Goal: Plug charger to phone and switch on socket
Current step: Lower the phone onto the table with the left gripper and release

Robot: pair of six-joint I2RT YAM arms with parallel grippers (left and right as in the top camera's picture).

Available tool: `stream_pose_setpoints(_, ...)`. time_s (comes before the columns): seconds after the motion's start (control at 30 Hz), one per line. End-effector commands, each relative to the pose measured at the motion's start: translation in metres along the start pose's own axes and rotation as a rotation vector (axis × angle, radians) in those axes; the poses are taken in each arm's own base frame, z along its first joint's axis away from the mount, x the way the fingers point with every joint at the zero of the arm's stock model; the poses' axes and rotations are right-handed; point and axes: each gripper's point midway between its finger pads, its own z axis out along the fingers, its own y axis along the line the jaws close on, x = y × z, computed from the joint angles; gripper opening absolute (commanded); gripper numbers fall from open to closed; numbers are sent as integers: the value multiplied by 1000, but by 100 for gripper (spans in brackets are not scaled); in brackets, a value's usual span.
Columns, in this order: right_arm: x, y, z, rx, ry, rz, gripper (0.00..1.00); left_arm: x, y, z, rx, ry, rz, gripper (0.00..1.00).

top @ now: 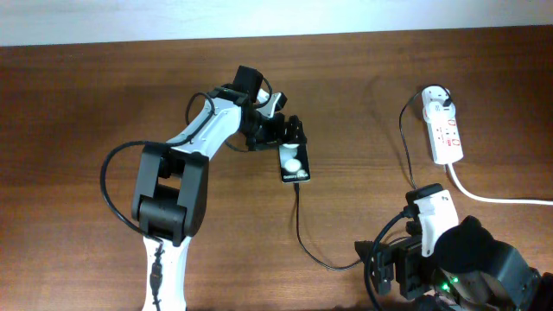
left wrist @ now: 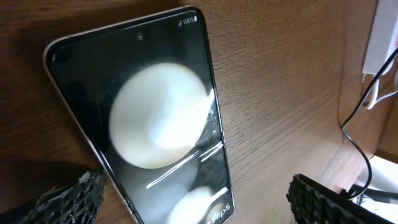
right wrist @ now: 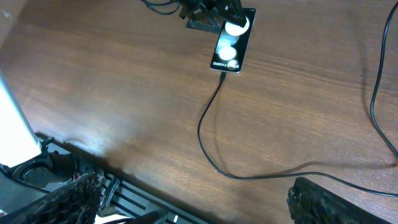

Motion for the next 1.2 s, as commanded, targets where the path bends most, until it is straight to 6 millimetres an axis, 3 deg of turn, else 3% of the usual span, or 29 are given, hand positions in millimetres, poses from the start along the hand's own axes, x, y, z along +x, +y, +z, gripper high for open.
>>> stream_pose_setpoints(0.0, -4, -1, -2, 5, -18, 2, 99, 17, 54, 20, -182, 49, -49, 99)
stream_pose_setpoints(0.1, -4, -1, -2, 6, -18, 2, 99, 18, 58, 19, -208, 51, -52, 99)
stream_pose_setpoints(0.17, -4, -1, -2, 6, -18, 2, 99, 31, 63, 16, -228, 98, -85, 99)
stream_pose_setpoints(0.23, -4, -1, -2, 6, -18, 2, 99, 44, 70, -2, -243, 144, -151, 99)
stream_pose_setpoints(0.3, -4, -1, -2, 6, -18, 2, 99, 48, 68, -35, -251, 147, -131, 99)
stream_pose_setpoints(0.37, -4, -1, -2, 6, -18, 3, 99, 55, 71, -89, -410, 121, -104, 99)
stream_pose_setpoints(0.4, -4, -1, -2, 6, -18, 2, 99, 60, 69, -105, -454, 114, -100, 99)
stream_pose_setpoints(0.6, -4, -1, -2, 6, -18, 2, 99, 79, 6, -204, -476, -72, -17, 99)
stream_pose_setpoints(0.63, -4, -1, -2, 6, -18, 2, 99, 90, -10, -226, -466, -134, -8, 99)
stream_pose_setpoints(0.73, -4, -1, -2, 6, -18, 2, 99, 127, -29, -263, -460, -324, 38, 99)
stream_pose_setpoints(0.83, -4, -1, -2, 6, -18, 2, 99, 187, -8, -295, -607, -480, 50, 99)
stream_pose_setpoints(0.93, -4, -1, -2, 6, -18, 3, 99, 234, -11, -311, -615, -508, 55, 99)
stream_pose_setpoints(1.03, -4, -1, -2, 6, -18, 2, 99, 286, -8, -314, -625, -457, 38, 99)
stream_pose_setpoints(1.17, -4, -1, -2, 6, -18, 3, 99, 311, -16, -337, -615, -634, 86, 99)
